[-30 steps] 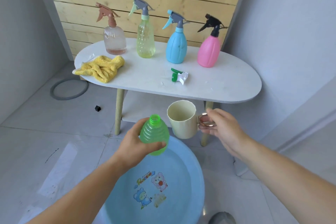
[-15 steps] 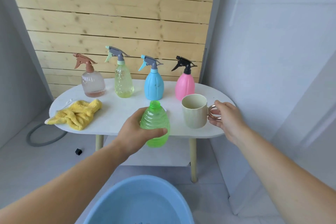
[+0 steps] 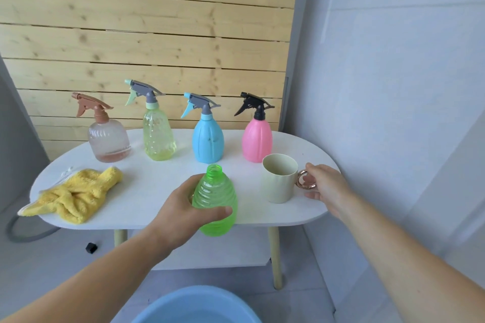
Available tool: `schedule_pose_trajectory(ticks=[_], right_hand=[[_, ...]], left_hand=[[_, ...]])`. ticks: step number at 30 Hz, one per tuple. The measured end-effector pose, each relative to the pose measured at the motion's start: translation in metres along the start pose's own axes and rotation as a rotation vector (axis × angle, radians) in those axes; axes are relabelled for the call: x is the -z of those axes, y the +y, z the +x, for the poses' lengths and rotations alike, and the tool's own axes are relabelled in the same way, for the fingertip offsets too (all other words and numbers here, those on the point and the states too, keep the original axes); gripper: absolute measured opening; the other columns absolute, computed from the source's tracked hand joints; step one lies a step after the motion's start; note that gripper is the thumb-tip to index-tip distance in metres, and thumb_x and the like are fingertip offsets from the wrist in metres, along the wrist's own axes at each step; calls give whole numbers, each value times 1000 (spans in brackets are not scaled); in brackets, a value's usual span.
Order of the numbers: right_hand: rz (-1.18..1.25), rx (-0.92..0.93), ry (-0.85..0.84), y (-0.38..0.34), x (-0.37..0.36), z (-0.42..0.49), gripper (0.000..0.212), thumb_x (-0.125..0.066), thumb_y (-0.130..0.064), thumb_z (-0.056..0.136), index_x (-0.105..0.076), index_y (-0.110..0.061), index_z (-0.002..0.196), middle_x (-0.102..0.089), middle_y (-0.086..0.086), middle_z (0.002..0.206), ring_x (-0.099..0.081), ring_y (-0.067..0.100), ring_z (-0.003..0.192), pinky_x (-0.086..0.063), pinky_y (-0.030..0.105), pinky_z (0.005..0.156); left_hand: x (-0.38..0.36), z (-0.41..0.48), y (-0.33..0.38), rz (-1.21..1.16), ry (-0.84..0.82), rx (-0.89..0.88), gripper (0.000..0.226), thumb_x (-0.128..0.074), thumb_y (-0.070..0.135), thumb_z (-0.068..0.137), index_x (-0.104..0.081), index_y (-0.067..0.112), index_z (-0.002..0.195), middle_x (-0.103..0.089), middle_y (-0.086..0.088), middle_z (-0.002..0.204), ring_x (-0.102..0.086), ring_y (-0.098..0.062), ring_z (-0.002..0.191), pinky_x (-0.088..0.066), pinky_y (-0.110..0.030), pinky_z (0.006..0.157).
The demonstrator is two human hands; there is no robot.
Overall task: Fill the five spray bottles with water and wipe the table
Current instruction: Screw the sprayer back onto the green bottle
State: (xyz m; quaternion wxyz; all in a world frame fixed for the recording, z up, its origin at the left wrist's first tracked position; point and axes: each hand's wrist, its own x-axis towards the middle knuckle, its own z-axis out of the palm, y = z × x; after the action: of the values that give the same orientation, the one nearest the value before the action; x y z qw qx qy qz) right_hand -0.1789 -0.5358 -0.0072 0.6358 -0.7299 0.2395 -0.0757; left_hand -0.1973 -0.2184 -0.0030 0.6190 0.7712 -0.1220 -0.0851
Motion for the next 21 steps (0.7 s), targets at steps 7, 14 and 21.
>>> schedule_pose_trajectory(ticks=[7, 14, 21], right_hand=[[-40, 26, 13, 2, -4, 3, 25, -51, -34, 99, -66, -17, 91, -64, 10, 104, -62, 23, 94, -54, 35, 68], [-430, 396, 333, -34, -9, -24, 26, -46, -46, 93, -63, -26, 90, -62, 2, 103, -58, 20, 101, -48, 33, 76], [-266, 544, -158, -80, -98, -78, 22, -58, -28, 94, -67, -12, 81, -69, 10, 81, -60, 14, 65, -49, 34, 62]], left_hand=[[5, 0, 0, -7, 3, 10, 58, -95, 21, 64, -68, 29, 115, -77, 4, 106, -73, -12, 97, -53, -24, 80], [21, -4, 2, -22, 19, 17, 51, -88, 8, 75, -66, 28, 117, -77, 5, 105, -73, -10, 95, -55, -15, 71], [53, -9, 1, -19, 75, 48, 66, -93, 25, 59, -66, 32, 118, -77, 6, 107, -73, -13, 100, -56, -28, 83]])
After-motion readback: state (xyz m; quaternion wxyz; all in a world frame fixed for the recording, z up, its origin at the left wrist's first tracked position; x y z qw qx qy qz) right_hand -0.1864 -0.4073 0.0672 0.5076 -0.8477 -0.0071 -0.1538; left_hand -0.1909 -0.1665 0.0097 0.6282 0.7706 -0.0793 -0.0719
